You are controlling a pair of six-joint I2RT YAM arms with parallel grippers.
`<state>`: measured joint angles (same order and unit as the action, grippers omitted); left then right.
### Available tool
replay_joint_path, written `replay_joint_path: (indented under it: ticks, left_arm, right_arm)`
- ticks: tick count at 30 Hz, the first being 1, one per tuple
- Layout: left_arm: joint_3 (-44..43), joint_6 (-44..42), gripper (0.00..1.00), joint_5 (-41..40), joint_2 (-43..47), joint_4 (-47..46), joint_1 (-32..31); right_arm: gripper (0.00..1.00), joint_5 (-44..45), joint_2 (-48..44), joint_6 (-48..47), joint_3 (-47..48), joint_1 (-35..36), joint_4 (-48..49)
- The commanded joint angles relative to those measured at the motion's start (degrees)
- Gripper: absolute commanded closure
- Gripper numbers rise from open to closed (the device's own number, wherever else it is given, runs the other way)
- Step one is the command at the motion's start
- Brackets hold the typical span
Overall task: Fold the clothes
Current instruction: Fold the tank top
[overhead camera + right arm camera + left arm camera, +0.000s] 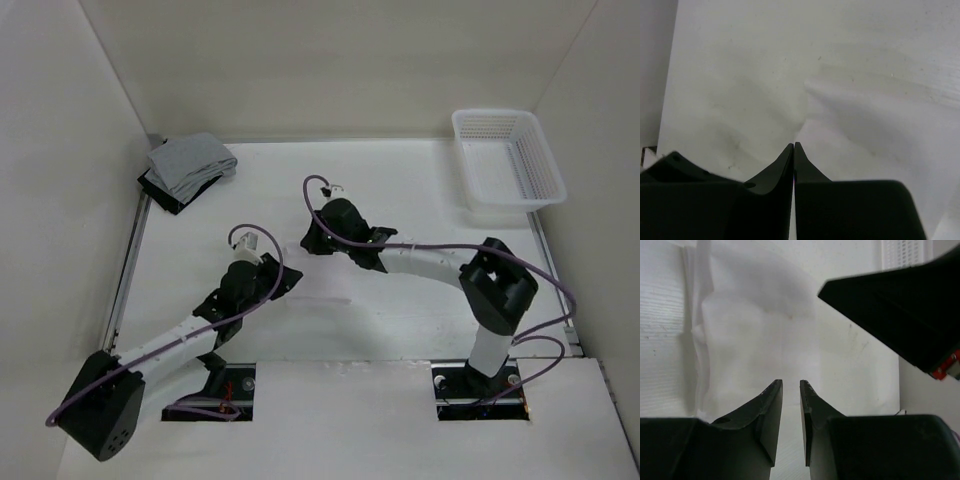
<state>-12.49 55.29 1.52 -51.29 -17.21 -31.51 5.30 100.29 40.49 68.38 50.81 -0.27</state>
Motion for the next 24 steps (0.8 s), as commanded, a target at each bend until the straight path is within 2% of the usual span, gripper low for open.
replay_joint_path:
  ticks: [1, 5, 10, 20, 24]
  left_arm:
    - [-0.5, 0.2, 0.81, -4.0, -4.5, -8.5, -1.3]
    - [2.6, 1.2, 0.82, -4.2, -10.3, -11.4, -1.7]
    - [6.3, 2.7, 0.82, -4.3, -12.6, -12.3, -1.8]
    - [9.2, 3.3, 0.82, -4.3, -9.9, -10.4, -1.0]
    - [7.7, 2.8, 0.82, -4.4, -3.3, -7.0, -1.5]
  right_arm:
    - [0.96, -8.6, 5.3, 1.2, -0.2, -1.6, 12.1]
    - [0.95, -13.6, 11.7, 3.4, 3.0, -3.3, 16.5]
    - [0.95, -16.5, 18.6, 5.7, 7.3, -4.8, 18.2]
    - [0.94, -18.1, 27.9, 11.2, 14.7, -7.3, 22.7]
    - [0.93, -19.6, 26.9, 12.6, 16.3, -7.4, 24.6]
